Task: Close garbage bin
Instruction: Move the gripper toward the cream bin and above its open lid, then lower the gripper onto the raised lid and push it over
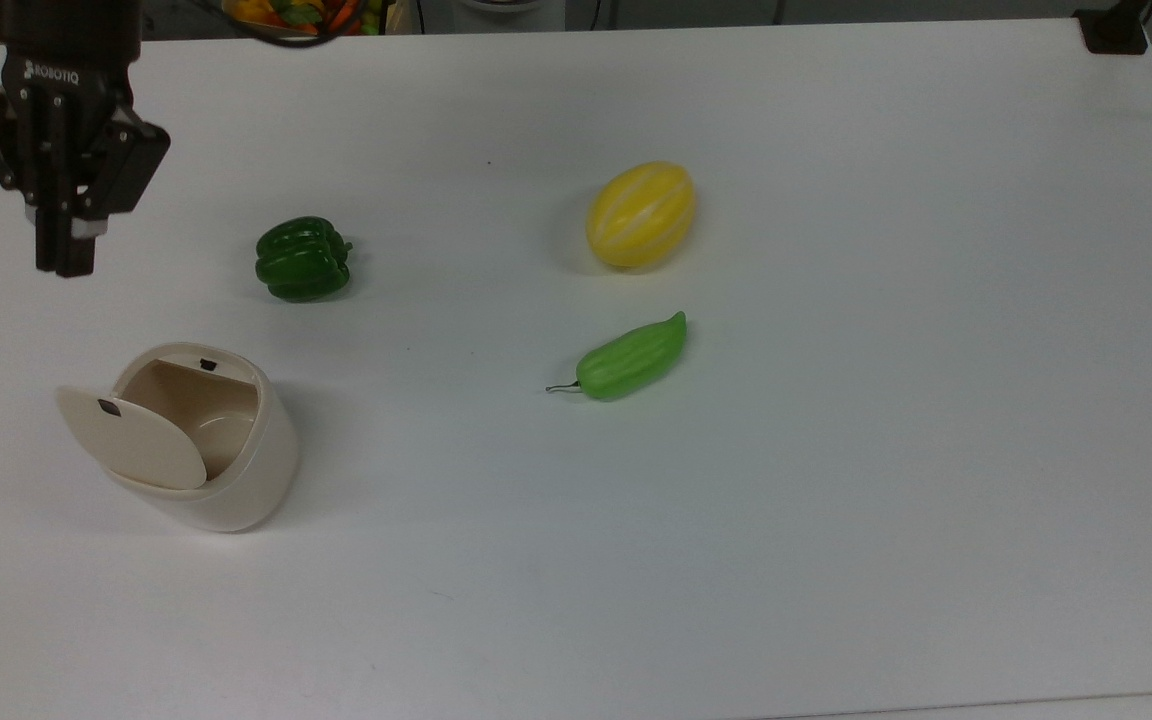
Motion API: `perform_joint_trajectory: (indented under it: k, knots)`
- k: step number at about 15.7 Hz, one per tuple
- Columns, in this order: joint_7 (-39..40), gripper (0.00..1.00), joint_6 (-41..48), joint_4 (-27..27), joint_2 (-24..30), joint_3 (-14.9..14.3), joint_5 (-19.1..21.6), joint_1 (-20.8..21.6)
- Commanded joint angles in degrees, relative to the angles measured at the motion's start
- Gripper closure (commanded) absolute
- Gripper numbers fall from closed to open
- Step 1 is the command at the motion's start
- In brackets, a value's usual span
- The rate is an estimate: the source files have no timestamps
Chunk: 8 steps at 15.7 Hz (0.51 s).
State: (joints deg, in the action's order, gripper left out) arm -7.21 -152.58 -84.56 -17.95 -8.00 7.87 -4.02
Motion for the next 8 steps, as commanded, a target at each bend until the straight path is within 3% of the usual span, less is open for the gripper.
perform_joint_trajectory:
  k: [1,8]
  knots:
    - [-1.1,0.84,-8.3,0.8,-4.1,-0.2,1.1,0.8]
    - [-1.1,0.84,-10.7,3.3,-9.4,-0.2,1.0,0.3]
